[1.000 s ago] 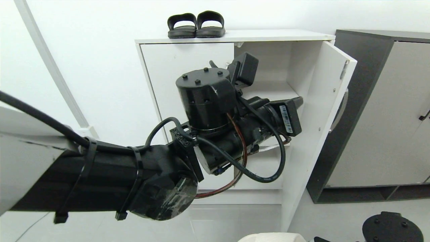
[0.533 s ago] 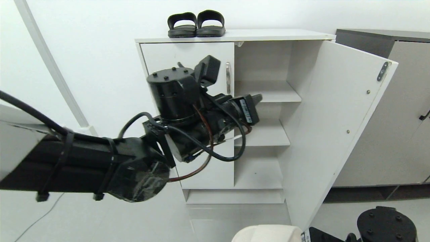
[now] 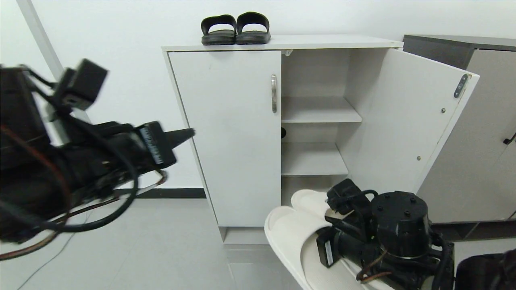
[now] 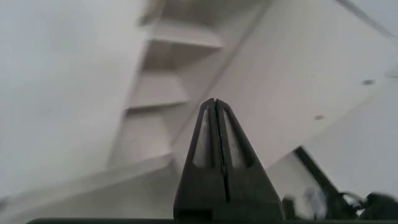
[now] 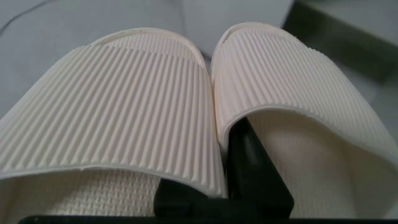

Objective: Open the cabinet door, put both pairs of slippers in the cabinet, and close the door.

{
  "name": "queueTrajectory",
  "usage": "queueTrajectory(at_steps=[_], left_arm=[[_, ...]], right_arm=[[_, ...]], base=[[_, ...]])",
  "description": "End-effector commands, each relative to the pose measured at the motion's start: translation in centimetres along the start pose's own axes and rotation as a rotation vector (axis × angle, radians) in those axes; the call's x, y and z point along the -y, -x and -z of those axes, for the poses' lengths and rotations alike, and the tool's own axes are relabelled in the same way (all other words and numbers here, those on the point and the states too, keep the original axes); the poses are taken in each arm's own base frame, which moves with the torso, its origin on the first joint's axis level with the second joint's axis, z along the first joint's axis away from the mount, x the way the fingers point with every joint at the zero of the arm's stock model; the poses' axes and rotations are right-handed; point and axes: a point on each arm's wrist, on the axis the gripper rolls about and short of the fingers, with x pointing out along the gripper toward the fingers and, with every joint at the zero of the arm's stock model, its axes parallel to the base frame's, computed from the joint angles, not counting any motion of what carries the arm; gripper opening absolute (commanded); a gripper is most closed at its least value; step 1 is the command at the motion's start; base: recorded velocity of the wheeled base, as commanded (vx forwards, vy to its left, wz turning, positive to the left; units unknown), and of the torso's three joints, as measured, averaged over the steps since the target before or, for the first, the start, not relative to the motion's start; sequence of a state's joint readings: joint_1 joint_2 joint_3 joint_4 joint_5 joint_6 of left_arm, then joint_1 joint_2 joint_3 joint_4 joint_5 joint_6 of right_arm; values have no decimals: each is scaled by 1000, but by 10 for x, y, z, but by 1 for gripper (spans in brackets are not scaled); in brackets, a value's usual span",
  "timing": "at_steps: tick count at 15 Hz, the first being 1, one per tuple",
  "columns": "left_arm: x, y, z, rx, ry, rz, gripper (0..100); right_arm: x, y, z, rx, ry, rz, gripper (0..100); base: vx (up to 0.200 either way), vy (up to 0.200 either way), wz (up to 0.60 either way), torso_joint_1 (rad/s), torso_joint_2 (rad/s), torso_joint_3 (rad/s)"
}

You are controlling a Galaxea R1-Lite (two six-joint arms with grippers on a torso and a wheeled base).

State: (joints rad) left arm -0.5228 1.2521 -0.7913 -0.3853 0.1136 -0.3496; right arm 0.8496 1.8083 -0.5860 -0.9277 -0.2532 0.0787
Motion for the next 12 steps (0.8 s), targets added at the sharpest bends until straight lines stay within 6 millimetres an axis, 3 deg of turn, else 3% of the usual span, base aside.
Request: queueTrajectory(at_steps=[1,3,6,9,11,12], left_arm=[[-36,119,9,98,-32,-346,0],[-53,160,41,143,-84,-561,0],[-66,194,109,165,-181,-679,0],[-75,206,161,217,-182,-741,0],[-83,206,184,205,-208,-695,0],[-82,208,185,239,-217,-637,0]], right_arm=[[1,-21,-7,22,-17,85,0],[6,-24,-6,13,-18,113,0],[6,-24,-6,13,-18,116,0],[7,-24,-4,6,-18,116,0],[6,-24,-3,4,-17,113,0],[6,-25,-3,3,-17,117,0]], base=[[0,0,0,0,0,0],[0,0,0,0,0,0],[0,0,0,0,0,0],[0,0,0,0,0,0],[0,0,0,0,0,0],[0,0,0,0,0,0]])
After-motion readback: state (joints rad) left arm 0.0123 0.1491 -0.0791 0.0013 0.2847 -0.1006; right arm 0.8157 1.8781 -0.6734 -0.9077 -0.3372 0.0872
